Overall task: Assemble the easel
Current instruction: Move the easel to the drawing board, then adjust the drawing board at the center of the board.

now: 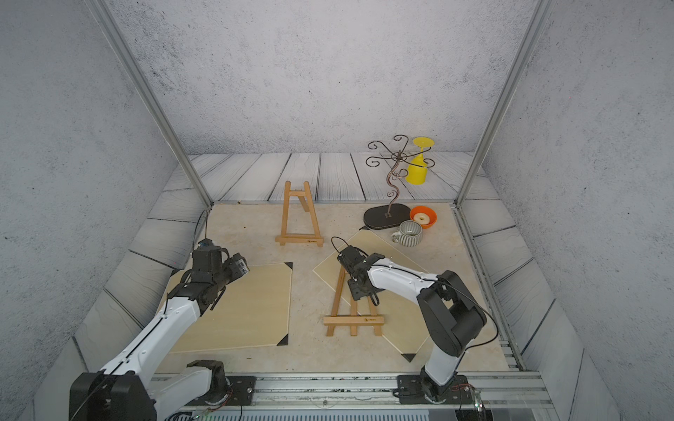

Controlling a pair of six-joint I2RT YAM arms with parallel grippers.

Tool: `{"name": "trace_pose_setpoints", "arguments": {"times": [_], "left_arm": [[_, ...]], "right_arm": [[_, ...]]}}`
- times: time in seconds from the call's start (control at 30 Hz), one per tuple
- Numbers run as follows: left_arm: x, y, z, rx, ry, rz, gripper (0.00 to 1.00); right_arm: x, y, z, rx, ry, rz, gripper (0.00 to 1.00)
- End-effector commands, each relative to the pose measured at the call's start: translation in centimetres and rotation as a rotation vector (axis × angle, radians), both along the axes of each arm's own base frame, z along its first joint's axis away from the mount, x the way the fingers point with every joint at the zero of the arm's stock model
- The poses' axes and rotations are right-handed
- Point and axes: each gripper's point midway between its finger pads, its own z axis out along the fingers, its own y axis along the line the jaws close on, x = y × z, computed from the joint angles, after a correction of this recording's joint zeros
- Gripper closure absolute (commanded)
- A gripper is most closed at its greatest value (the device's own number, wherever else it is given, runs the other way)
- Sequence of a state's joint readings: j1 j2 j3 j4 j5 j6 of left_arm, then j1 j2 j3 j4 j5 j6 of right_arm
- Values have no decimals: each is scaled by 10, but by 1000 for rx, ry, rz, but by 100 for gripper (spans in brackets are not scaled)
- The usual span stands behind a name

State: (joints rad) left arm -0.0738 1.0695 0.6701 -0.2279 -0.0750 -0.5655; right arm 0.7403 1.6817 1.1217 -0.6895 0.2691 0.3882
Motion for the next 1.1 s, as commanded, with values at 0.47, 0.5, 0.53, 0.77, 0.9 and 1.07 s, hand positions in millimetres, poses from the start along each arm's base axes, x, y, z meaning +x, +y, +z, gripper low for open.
{"name": "trace_pose_setpoints", "arguments": {"times": [0.47,0.5,0.53,0.77,0.9,1.07], "left_arm": [[-16,114,-18,224,206,342,19],[-12,115,-18,239,192,338,19],[-6,117,-18,251,166,333,19],[0,130,-1,319,165,352,19],[1,129,3,282,140,353,18],[-4,126,9,250,122,346,17]], "right_arm": [[-57,188,39,338,-19,399,12],[-59,192,38,345,-21,410,11],[-62,198,36,363,-15,429,10],[-91,230,20,325,-42,597,4],[-108,242,5,246,-54,672,2],[-121,257,-9,193,-89,722,1]]}}
